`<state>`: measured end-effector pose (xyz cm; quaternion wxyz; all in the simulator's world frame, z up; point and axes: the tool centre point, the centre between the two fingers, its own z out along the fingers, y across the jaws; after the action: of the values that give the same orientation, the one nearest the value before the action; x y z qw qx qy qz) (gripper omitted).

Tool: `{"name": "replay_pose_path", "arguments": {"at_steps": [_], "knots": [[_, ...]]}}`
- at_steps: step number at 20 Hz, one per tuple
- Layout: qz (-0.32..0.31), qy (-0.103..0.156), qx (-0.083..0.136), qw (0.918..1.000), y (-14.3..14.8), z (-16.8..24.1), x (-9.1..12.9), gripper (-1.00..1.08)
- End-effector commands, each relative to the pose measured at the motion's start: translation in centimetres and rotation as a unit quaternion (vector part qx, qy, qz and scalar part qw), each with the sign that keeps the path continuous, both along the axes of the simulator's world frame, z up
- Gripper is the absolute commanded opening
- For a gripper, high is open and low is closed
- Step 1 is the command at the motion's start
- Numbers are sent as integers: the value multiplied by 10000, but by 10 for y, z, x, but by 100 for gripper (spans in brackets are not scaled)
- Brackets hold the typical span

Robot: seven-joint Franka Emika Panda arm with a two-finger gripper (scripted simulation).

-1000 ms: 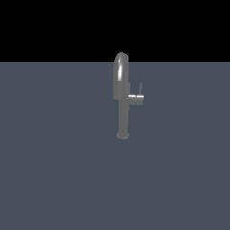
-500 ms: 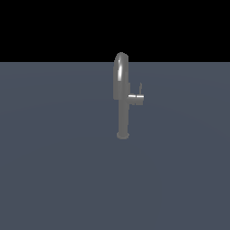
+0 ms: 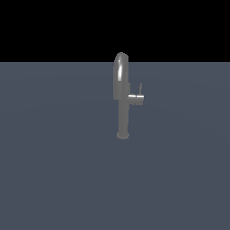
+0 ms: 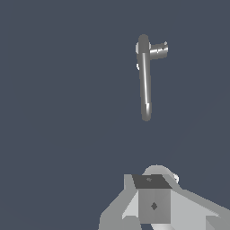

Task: Turn on the faucet by rotating a designated handle.

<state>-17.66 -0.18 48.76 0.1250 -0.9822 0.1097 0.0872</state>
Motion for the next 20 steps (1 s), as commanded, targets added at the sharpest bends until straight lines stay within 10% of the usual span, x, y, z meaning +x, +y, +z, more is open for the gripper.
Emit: {"name": "replay_pose_path", "arguments": {"at_steps": [1,11,20], "knots": [[-215,192,208,9994,-3,-4,14,-100],[-1095,982,1084,9832,-20,-28,70,-100],[-1930,1733,1931,9463,-41,-63,117,-100]]}}
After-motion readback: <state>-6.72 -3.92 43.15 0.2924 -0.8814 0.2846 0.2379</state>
